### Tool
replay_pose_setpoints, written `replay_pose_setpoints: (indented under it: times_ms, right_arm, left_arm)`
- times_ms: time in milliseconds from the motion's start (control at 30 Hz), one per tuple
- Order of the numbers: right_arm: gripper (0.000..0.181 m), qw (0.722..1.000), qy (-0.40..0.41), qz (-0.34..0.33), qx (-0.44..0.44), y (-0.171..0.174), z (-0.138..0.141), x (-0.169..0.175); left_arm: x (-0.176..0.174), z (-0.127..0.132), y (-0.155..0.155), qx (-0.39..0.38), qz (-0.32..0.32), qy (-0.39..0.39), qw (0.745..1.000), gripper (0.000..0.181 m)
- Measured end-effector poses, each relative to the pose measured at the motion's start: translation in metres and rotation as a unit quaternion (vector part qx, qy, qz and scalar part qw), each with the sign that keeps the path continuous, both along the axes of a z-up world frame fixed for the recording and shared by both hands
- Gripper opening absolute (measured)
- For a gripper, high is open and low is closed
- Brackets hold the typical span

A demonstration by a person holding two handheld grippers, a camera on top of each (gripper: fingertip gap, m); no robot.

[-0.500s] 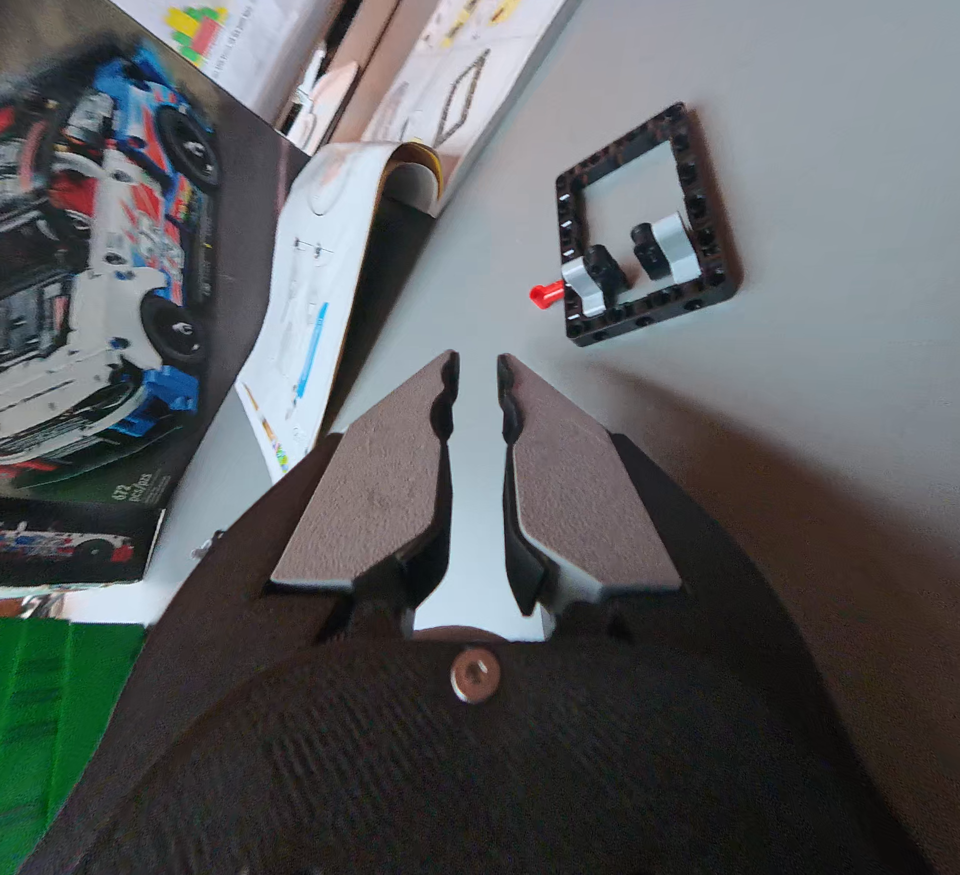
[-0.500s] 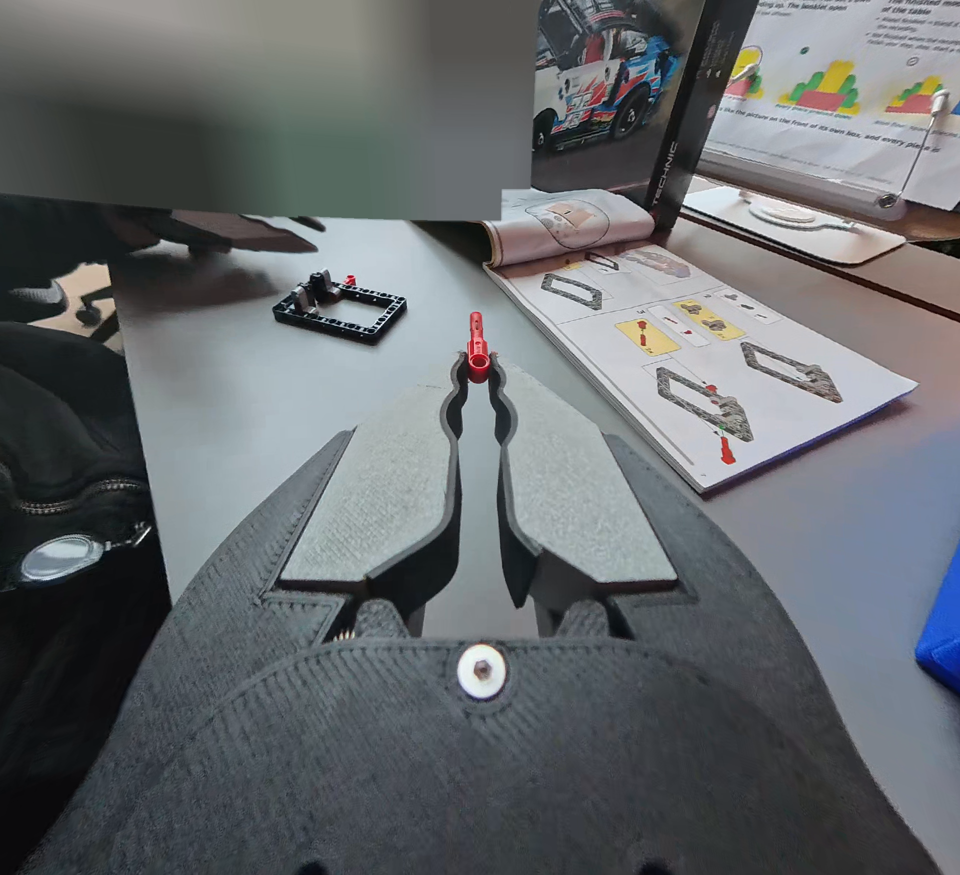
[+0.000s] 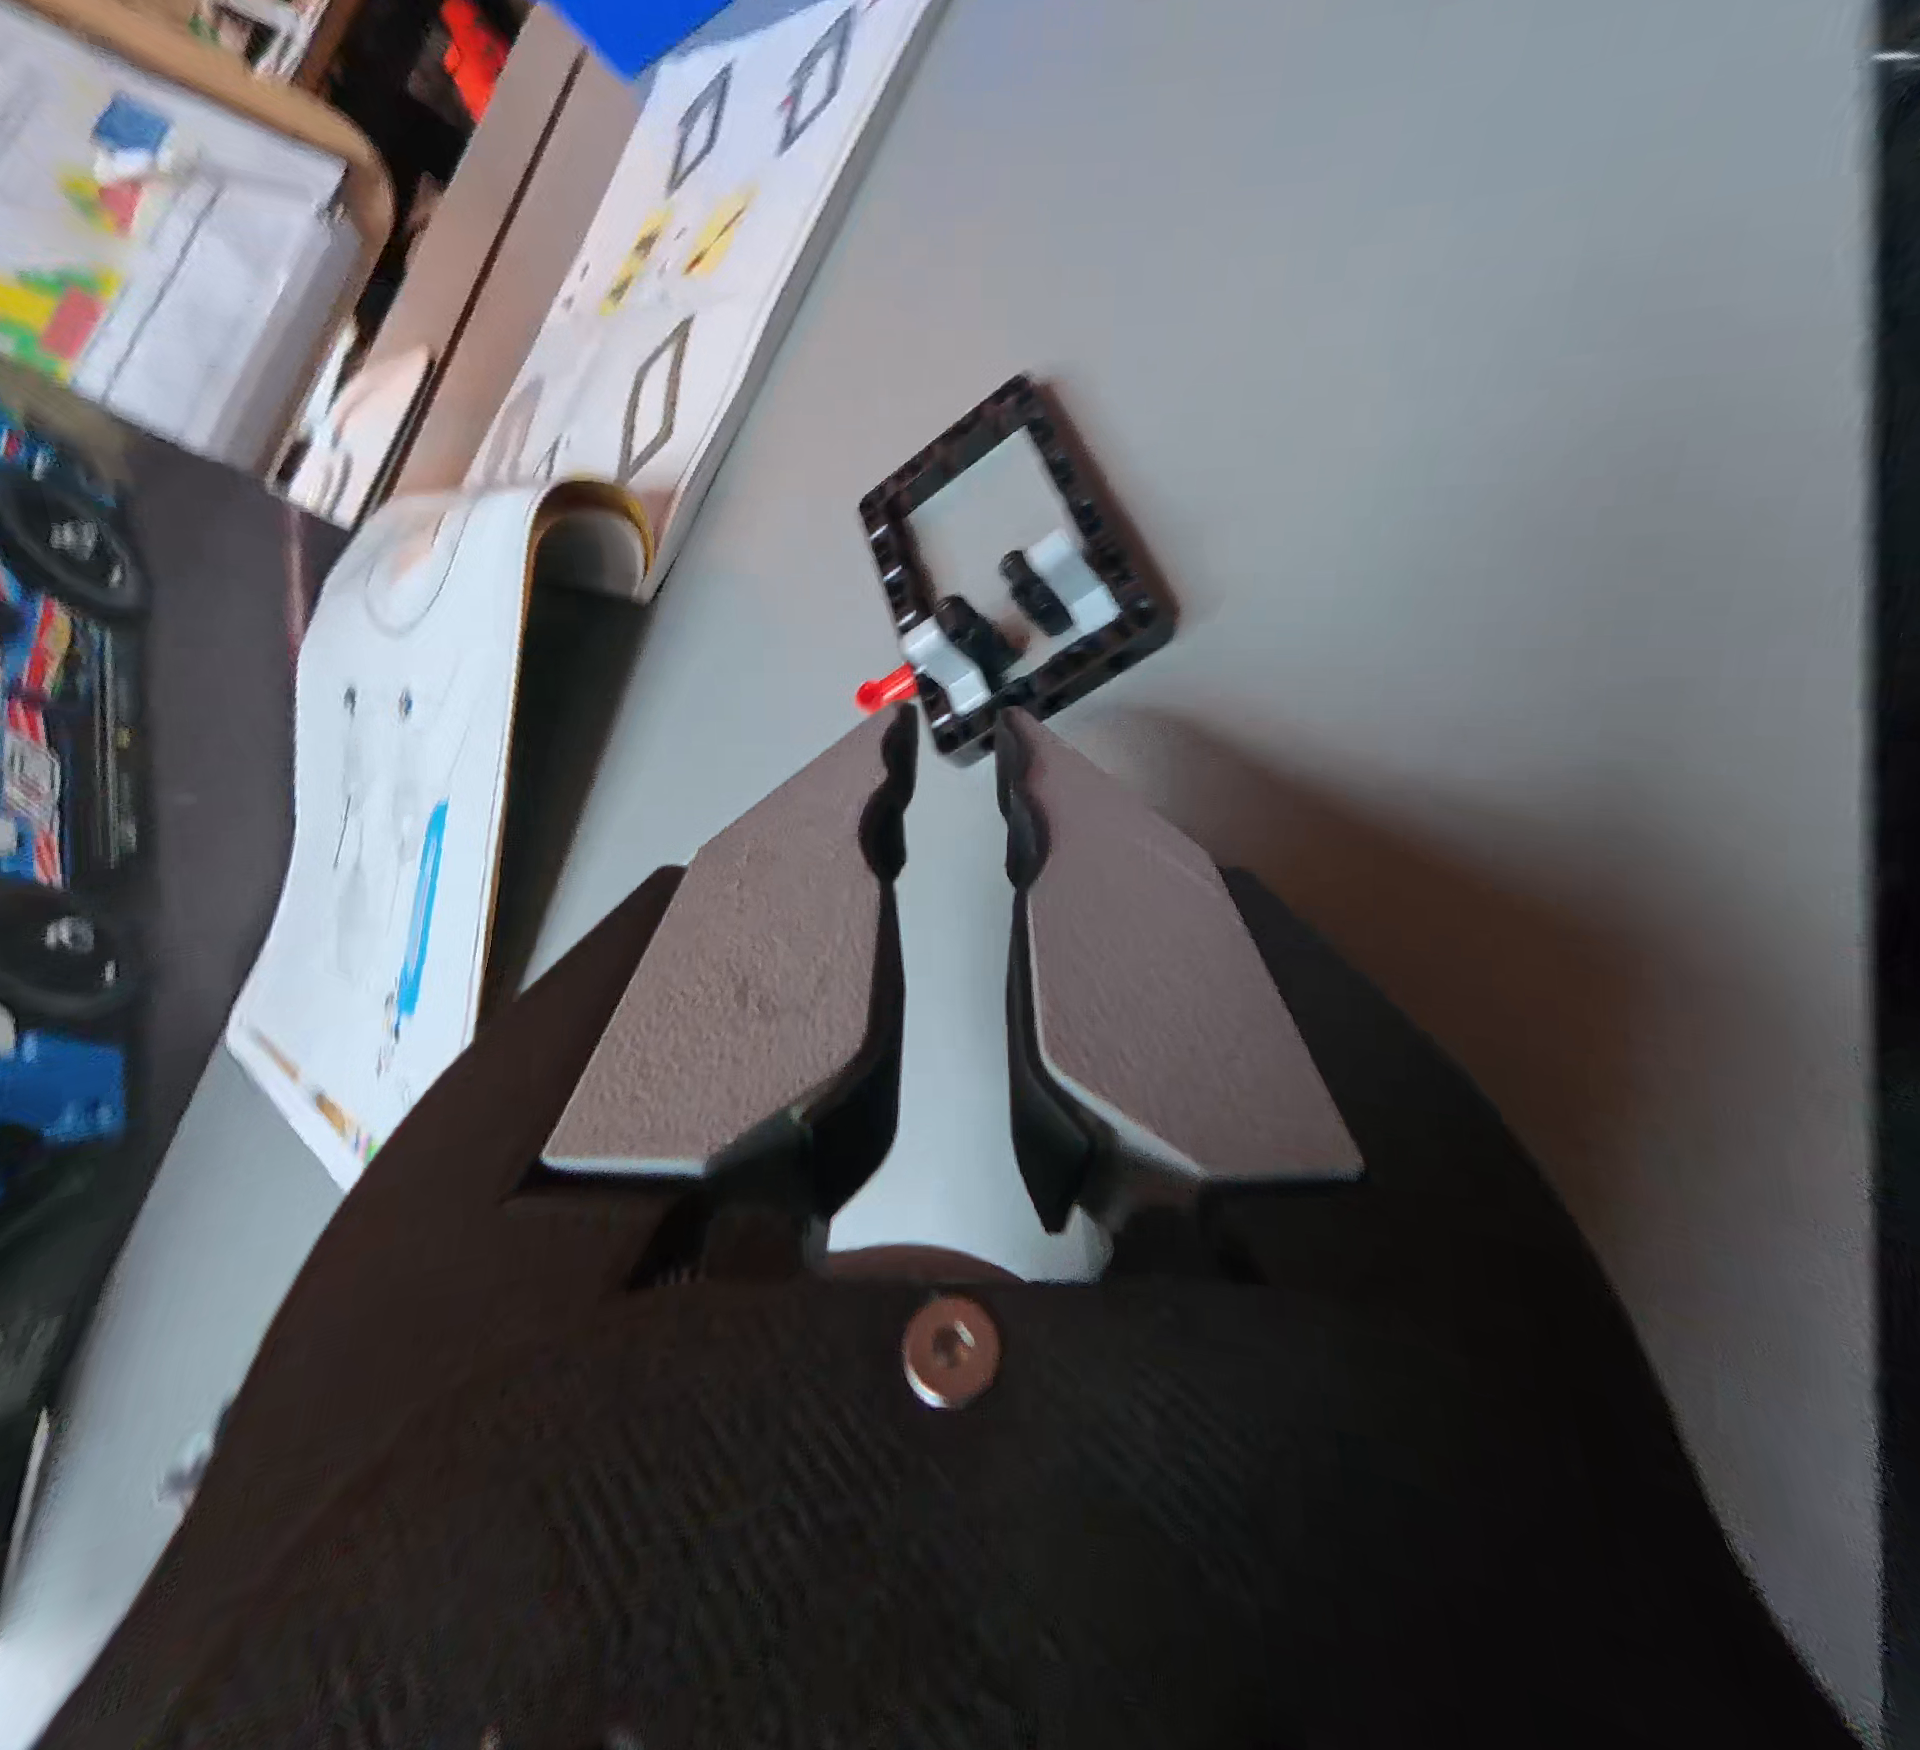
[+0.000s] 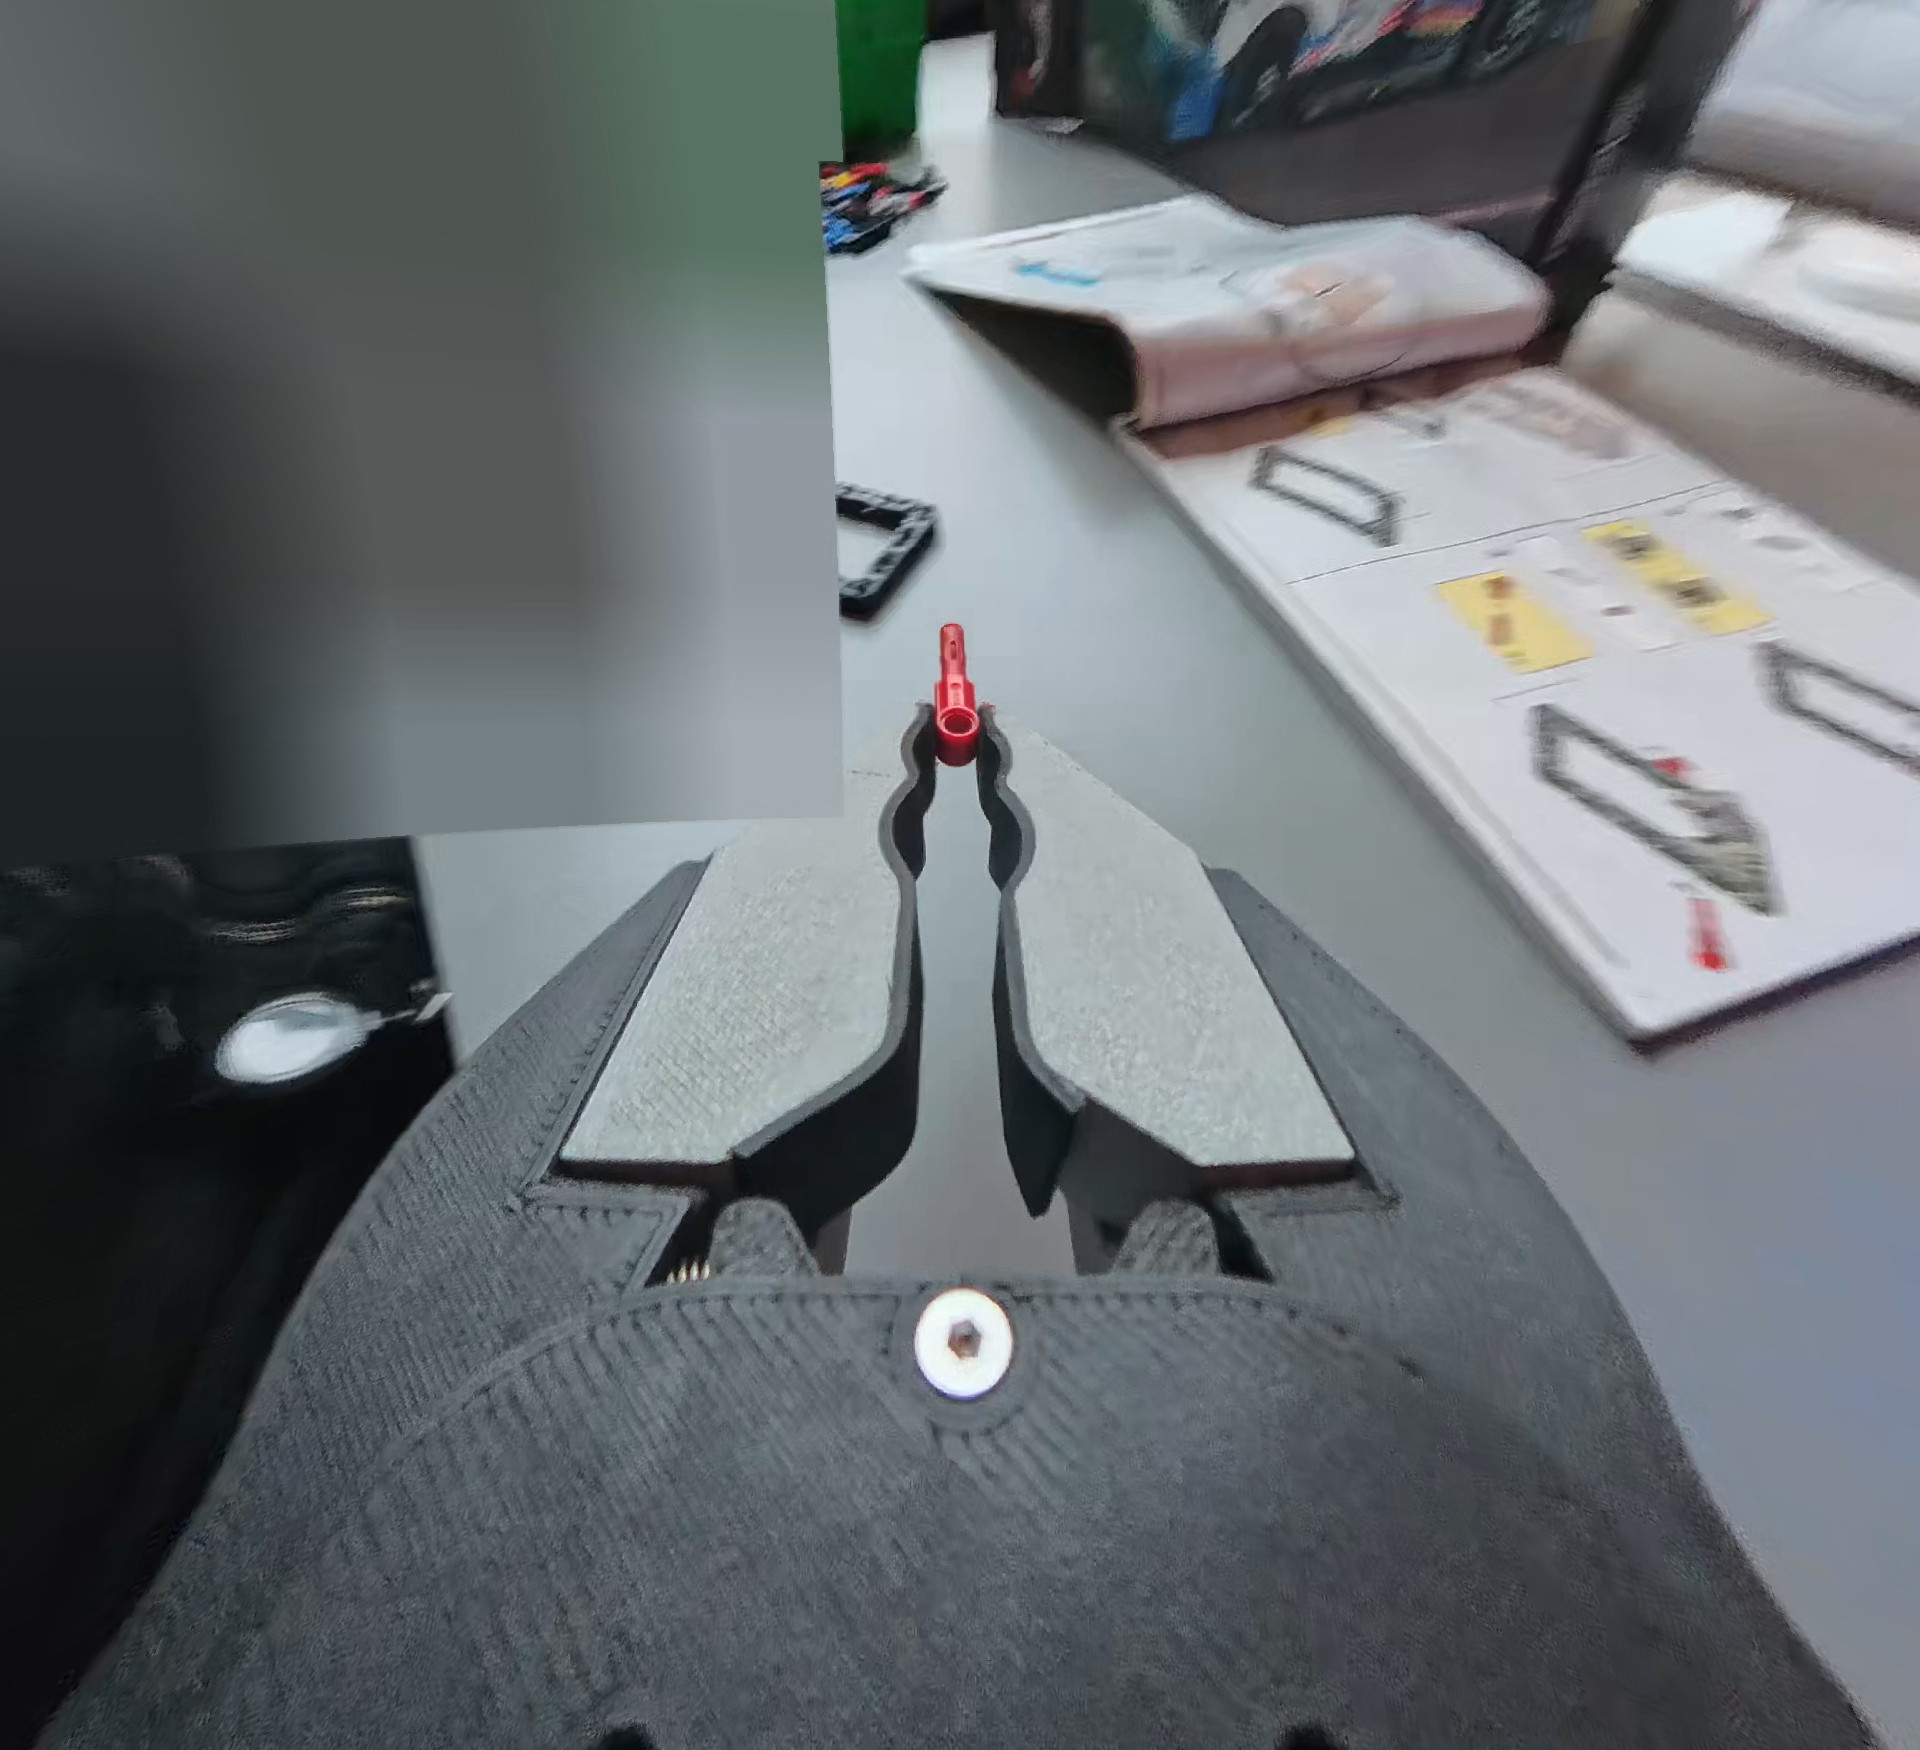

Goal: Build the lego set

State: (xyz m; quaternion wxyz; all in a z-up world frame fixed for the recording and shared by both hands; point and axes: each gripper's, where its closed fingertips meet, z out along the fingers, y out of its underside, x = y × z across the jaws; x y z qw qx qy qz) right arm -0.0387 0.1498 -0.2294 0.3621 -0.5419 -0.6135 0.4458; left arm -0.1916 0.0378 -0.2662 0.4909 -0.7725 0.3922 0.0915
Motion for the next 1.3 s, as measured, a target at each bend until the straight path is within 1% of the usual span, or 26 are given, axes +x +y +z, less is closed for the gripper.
replay_pose_setpoints:
  times_ms: [33,67,100,200,300,367,400,467,500,600,700,733,767,800,833,900,967,1000,1033,1133,1167,1233,1300]
  right_arm:
    - [0.004,0.999,-0.024,0.024,-0.017,-0.013,-0.005,-0.003]
    - [0.004,0.998,-0.040,0.043,-0.022,-0.025,-0.009,-0.007]
    - [0.005,0.998,-0.046,0.049,-0.014,-0.033,-0.013,-0.011]
    - [0.004,0.995,-0.078,0.061,0.011,-0.052,-0.026,-0.023]
    - [0.004,0.994,-0.084,0.068,0.019,-0.068,-0.028,-0.035]
    - [0.004,0.992,-0.102,0.069,0.020,-0.074,-0.034,-0.041]
    - [0.004,0.992,-0.108,0.064,0.025,-0.075,-0.036,-0.044]
    - [0.004,0.991,-0.115,0.056,0.038,-0.075,-0.039,-0.051]
    - [0.004,0.991,-0.118,0.056,0.040,-0.077,-0.039,-0.054]
    - [0.005,0.989,-0.126,0.065,0.034,-0.082,-0.041,-0.064]
    - [0.005,0.987,-0.132,0.078,0.043,-0.085,-0.044,-0.073]
    - [0.005,0.986,-0.133,0.090,0.046,-0.087,-0.044,-0.075]
    - [0.005,0.984,-0.135,0.105,0.046,-0.090,-0.045,-0.075]
    - [0.005,0.983,-0.137,0.114,0.046,-0.091,-0.046,-0.074]
    - [0.005,0.982,-0.140,0.116,0.046,-0.090,-0.047,-0.074]
    - [0.005,0.981,-0.138,0.127,0.046,-0.089,-0.046,-0.072]
    - [0.005,0.981,-0.137,0.126,0.051,-0.083,-0.046,-0.070]
    - [0.005,0.981,-0.138,0.126,0.053,-0.080,-0.047,-0.069]
    - [0.005,0.981,-0.138,0.126,0.053,-0.078,-0.047,-0.069]
    - [0.005,0.981,-0.137,0.136,0.032,-0.077,-0.045,-0.068]
    - [0.005,0.980,-0.141,0.138,0.024,-0.078,-0.046,-0.068]
    - [0.005,0.979,-0.150,0.138,0.019,-0.078,-0.048,-0.069]
    - [0.005,0.979,-0.159,0.128,0.021,-0.076,-0.051,-0.071]
  left_arm:
    - [0.005,0.000,-0.003,-0.004,-0.020,0.015,1.000,0.011]
    - [0.006,0.000,-0.004,-0.008,-0.031,0.033,0.999,0.013]
    - [0.008,-0.002,-0.005,-0.016,-0.045,0.047,0.998,0.013]
    - [0.011,-0.007,-0.005,-0.043,-0.073,0.071,0.994,0.020]
    - [0.012,-0.007,-0.001,-0.038,-0.090,0.093,0.991,0.020]
    - [0.018,-0.008,0.000,-0.043,-0.111,0.094,0.988,0.021]
    - [0.021,-0.011,-0.002,-0.055,-0.125,0.095,0.986,0.020]
    - [0.021,-0.019,0.001,-0.069,-0.125,0.115,0.983,0.020]
    - [0.021,-0.021,0.002,-0.072,-0.124,0.128,0.981,0.011]
    - [0.028,-0.022,0.005,-0.064,-0.131,0.164,0.976,0.006]
    - [0.035,-0.023,0.005,-0.087,-0.132,0.153,0.975,0.007]
    - [0.037,-0.021,0.001,-0.106,-0.139,0.139,0.975,0.013]
    - [0.039,-0.017,-0.003,-0.124,-0.150,0.121,0.973,0.029]
    - [0.038,-0.013,-0.006,-0.142,-0.155,0.104,0.972,0.036]
    - [0.035,-0.011,-0.008,-0.161,-0.159,0.098,0.969,0.035]
    - [0.026,-0.010,-0.001,-0.174,-0.158,0.111,0.966,0.035]
    - [0.025,-0.016,0.001,-0.204,-0.176,0.119,0.956,0.029]
    - [0.024,-0.020,0.002,-0.217,-0.179,0.130,0.951,0.029]
    - [0.024,-0.023,0.003,-0.229,-0.185,0.142,0.945,0.023]
    - [0.028,-0.025,0.007,-0.248,-0.199,0.155,0.936,0.015]
    - [0.029,-0.026,0.008,-0.258,-0.198,0.153,0.933,0.009]
    - [0.033,-0.026,0.010,-0.270,-0.196,0.137,0.933,0.008]
    - [0.041,-0.027,0.014,-0.280,-0.190,0.099,0.936,0.008]
